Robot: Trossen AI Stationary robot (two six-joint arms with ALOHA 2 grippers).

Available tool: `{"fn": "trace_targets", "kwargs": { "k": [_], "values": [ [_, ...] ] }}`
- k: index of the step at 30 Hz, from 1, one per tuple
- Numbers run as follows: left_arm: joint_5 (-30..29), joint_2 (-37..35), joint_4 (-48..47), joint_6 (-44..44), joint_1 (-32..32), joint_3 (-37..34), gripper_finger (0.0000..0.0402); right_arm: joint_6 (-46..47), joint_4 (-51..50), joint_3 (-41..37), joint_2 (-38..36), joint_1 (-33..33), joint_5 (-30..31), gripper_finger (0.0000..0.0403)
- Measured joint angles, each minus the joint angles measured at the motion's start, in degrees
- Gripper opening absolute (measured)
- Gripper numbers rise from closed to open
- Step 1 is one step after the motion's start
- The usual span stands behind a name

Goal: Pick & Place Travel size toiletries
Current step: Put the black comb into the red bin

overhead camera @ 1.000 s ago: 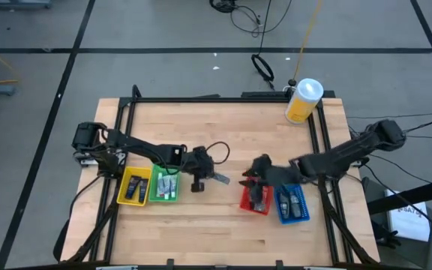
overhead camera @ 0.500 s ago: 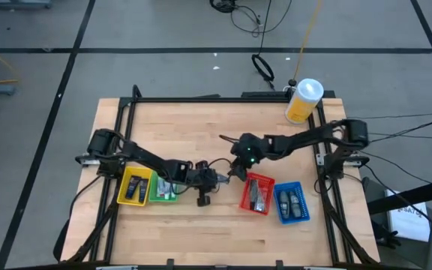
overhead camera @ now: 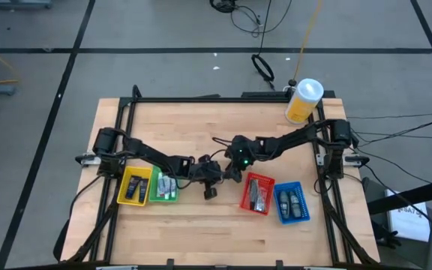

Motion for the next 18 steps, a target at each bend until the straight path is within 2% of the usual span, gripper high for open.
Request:
{"fn": "trace_targets", "kwargs": {
  "k": [6, 12, 15, 18],
  "values": [
    [-0.6, 4.4, 6.5, 0.5, 0.9, 0.0, 0.0005, 0.2, 0.1, 0.0, 0.2, 0.1, 0.1, 0.0223],
    [-0.8, 5.6, 7.8, 0.5, 1.3, 0.0, 0.001, 0.4, 0.7, -0.1, 0.3, 0.0, -3.3, 0.0208],
    [-1.2, 5.3, 8.0, 1.0, 0.9, -0.1, 0.0008, 0.2, 0.3, -0.1, 0.3, 0.0, -3.9, 0.0185],
    [-1.9, 5.3, 8.0, 1.8, 0.2, -0.1, 0.0002, -0.3, -0.5, -0.2, -0.1, 0.0, -3.9, 0.0136]
  ]
}}
